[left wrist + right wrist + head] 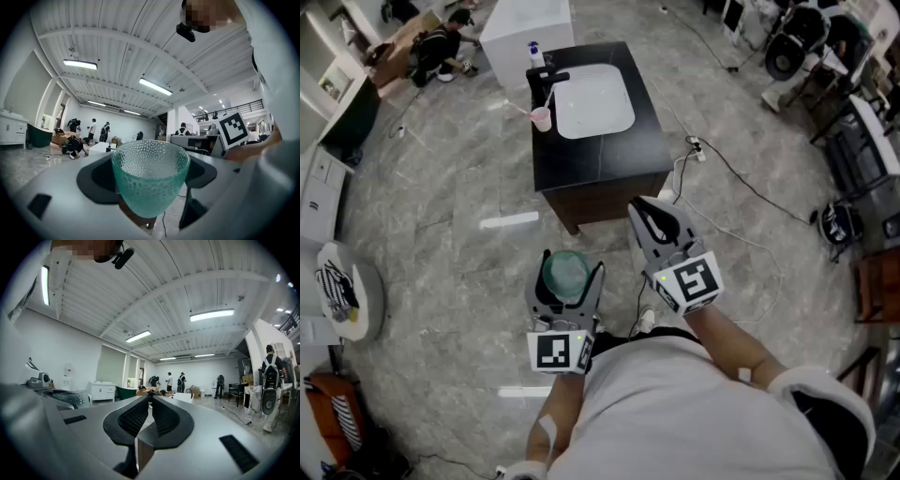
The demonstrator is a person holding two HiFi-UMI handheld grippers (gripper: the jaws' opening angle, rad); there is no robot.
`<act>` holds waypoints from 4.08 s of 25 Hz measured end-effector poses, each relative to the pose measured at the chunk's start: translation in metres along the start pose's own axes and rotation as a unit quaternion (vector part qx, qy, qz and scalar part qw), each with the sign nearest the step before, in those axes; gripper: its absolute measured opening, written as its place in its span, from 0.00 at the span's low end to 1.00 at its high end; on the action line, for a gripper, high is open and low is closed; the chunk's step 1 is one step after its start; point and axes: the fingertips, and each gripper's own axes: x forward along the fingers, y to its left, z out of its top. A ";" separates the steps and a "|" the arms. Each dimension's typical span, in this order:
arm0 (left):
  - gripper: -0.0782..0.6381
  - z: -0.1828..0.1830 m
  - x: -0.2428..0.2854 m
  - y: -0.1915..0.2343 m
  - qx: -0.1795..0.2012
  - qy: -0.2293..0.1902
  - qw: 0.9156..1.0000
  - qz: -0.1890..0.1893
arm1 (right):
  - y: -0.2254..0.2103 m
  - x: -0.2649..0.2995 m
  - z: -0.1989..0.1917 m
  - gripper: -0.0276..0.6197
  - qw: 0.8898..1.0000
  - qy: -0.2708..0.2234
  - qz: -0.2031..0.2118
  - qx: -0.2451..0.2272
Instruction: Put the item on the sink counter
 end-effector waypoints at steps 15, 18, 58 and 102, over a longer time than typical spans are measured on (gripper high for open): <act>0.66 0.003 0.003 -0.014 0.002 -0.003 1.000 -0.006 | -0.008 -0.015 0.004 0.13 1.000 -0.014 -0.002 0.014; 0.66 0.001 0.007 -0.017 0.002 -0.001 1.000 -0.006 | -0.013 -0.017 0.003 0.13 1.000 -0.012 -0.003 0.006; 0.66 -0.023 0.079 0.010 -0.018 -0.008 0.999 0.032 | -0.061 0.007 -0.023 0.13 0.999 0.033 0.022 0.002; 0.66 -0.044 0.167 0.112 -0.062 0.013 0.996 -0.060 | -0.053 0.156 -0.025 0.13 0.998 0.057 -0.017 -0.030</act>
